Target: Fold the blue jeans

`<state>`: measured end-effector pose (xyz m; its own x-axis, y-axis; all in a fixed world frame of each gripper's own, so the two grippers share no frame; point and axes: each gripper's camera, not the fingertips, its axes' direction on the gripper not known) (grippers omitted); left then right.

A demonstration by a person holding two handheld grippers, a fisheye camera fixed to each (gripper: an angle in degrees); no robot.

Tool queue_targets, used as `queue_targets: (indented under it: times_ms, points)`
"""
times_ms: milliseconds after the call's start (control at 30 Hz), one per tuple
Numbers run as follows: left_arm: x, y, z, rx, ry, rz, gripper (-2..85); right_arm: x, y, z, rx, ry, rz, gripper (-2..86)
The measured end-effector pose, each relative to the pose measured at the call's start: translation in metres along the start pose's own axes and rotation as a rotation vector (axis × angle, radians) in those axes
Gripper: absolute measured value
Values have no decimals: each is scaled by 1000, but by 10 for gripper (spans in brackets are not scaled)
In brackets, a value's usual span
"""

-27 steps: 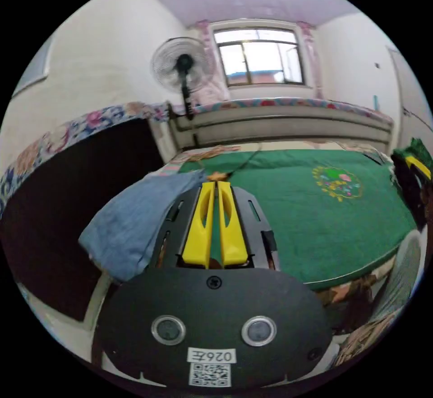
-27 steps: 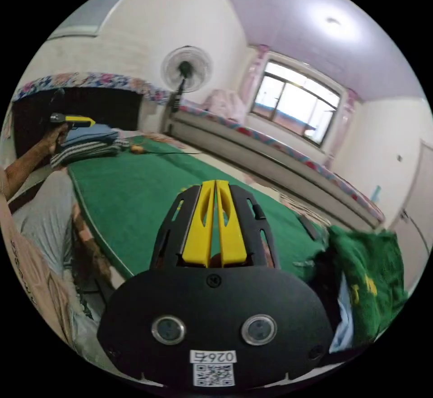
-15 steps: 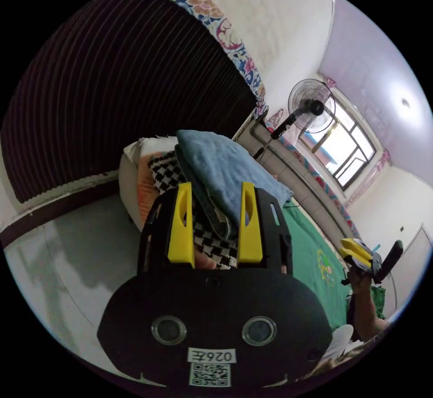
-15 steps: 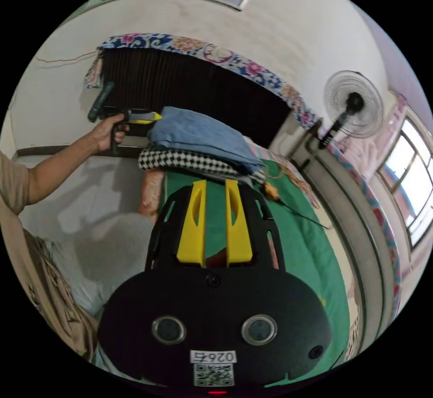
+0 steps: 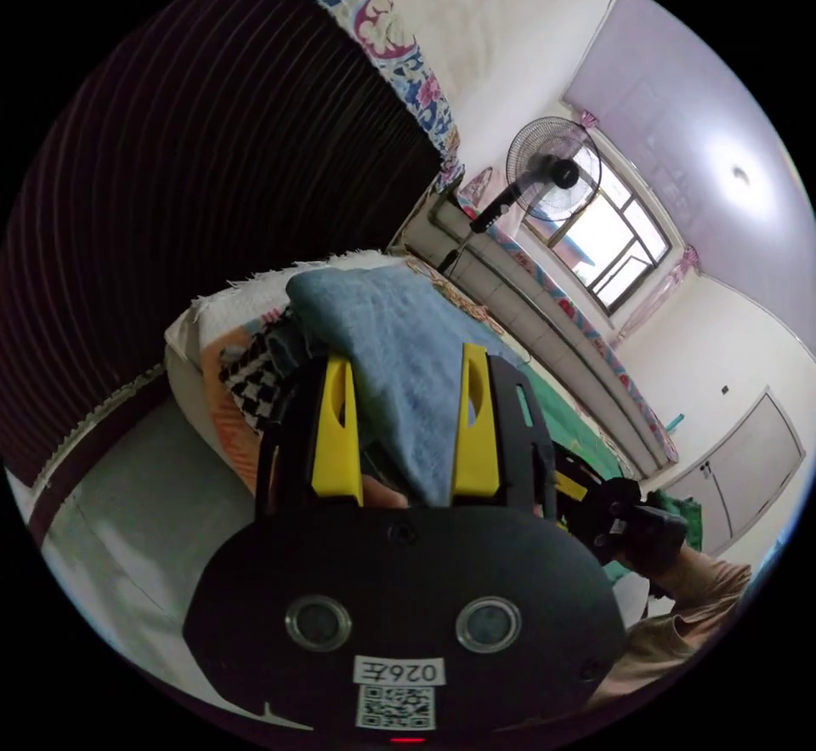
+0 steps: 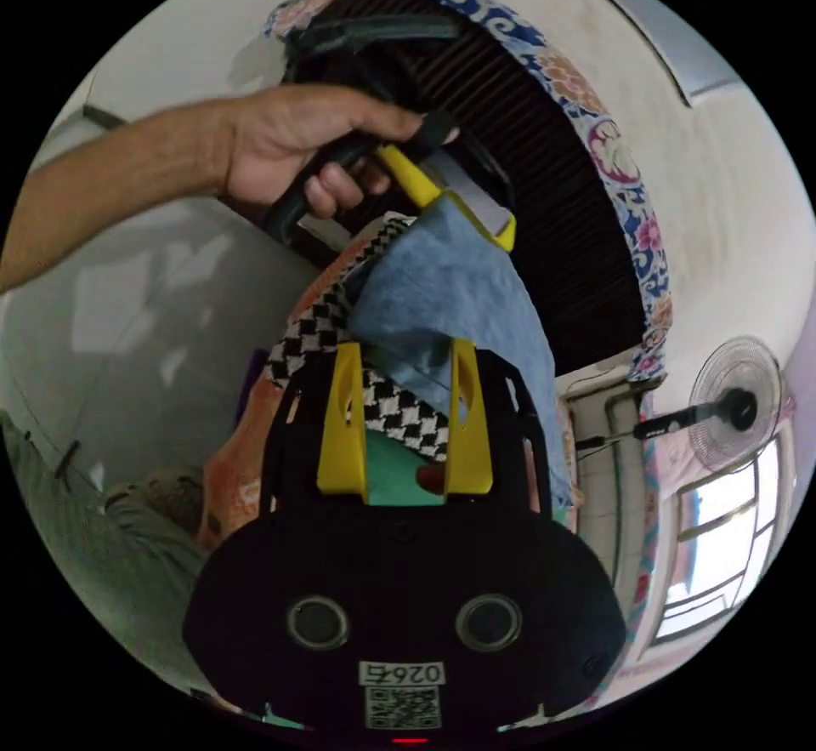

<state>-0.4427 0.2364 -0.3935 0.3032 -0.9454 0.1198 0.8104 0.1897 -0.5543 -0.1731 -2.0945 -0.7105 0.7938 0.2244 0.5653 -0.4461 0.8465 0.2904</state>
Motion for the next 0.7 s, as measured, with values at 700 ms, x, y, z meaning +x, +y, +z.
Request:
queue_targets:
  times_ms: [700]
  points:
    - [262, -112, -36, 220, 524, 634, 2, 291, 294, -218, 536, -253, 865, -3]
